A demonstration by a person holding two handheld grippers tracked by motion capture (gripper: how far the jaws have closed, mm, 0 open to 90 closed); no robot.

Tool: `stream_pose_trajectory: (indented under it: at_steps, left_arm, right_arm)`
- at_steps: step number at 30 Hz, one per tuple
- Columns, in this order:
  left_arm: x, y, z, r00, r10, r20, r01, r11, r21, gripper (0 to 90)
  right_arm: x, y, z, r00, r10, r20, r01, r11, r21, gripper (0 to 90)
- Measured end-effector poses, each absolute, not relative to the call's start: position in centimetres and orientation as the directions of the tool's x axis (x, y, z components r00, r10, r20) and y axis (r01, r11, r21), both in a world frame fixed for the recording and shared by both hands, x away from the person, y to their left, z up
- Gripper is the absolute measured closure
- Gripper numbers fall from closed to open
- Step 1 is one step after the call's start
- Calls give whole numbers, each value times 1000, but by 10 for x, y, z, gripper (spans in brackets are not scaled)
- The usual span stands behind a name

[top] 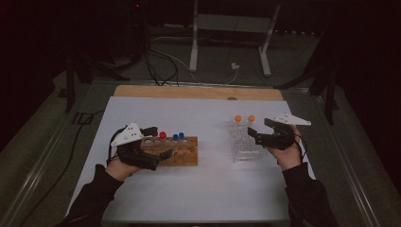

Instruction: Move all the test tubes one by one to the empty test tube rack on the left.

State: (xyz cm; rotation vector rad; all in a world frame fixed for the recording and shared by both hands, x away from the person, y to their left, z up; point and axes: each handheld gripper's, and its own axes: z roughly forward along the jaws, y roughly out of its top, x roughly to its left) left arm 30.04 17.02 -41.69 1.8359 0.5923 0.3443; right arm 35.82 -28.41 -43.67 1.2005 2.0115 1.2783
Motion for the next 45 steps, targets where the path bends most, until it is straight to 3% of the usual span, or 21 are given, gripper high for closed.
stream_pose_trajectory:
  at_steps: [4,12,27,45]
  left_arm:
    - [301,169,-417,833,551,-56,230,-253,940,28]
    - [301,169,-417,831,554,-54,230,-253,940,28]
    - [301,169,-418,834,550,-55,234,-261,937,28]
    - [301,168,-418,836,546,-52,233,-266,935,28]
  right_arm:
    - [369,-288,-449,-495,866,69,444,184,877,379]
    - [385,-288,-465,-469,877,106,480,152,864,602]
    - [398,-277,-475,-460,886,57,495,202,845,749]
    - [380,-281,-441,-442,897,9,396,186,899,754]
